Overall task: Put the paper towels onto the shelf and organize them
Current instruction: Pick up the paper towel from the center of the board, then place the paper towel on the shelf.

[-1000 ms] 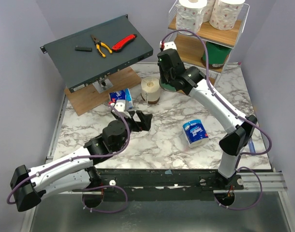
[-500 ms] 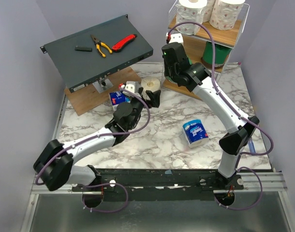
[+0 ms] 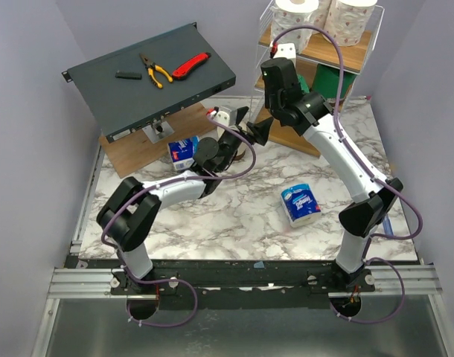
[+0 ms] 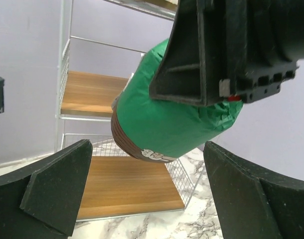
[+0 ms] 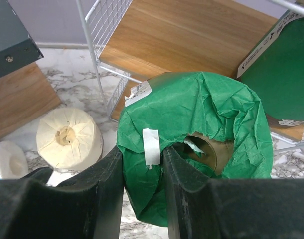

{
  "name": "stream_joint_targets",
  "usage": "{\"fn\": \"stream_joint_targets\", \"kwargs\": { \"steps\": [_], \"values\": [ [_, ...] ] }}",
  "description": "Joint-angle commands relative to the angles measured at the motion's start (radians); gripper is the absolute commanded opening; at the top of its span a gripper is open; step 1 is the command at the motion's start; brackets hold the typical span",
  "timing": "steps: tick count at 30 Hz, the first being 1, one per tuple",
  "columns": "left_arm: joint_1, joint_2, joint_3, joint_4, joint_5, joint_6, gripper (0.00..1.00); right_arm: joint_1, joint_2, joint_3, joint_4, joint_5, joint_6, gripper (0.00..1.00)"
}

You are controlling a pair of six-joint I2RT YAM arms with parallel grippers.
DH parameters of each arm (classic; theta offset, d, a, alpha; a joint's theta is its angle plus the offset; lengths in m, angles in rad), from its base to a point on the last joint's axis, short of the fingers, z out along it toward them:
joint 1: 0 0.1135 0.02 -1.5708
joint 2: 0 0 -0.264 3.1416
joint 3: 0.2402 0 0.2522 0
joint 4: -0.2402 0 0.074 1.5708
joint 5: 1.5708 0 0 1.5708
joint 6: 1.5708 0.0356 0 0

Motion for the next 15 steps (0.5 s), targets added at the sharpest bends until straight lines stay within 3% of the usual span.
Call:
{"fn": "stream_joint_targets", "kwargs": {
  "steps": [1, 8, 15],
  "values": [
    [0.009, 0.073, 0.063, 0.086, 0.063, 0.024, 0.99, 0.001, -0.040, 0.058, 0.077, 0.045, -0.030, 0.34],
    [0.008, 0.156, 0.094, 0.149, 0.034, -0.008, 0.99, -0.004, -0.063, 0.014, 0.154, 0.045, -0.026, 0.34],
    [0.009, 0.213, 0.172, 0.099, -0.014, 0.026, 0.99, -0.004, -0.080, 0.003, 0.185, 0.055, -0.038, 0.34]
  ]
}}
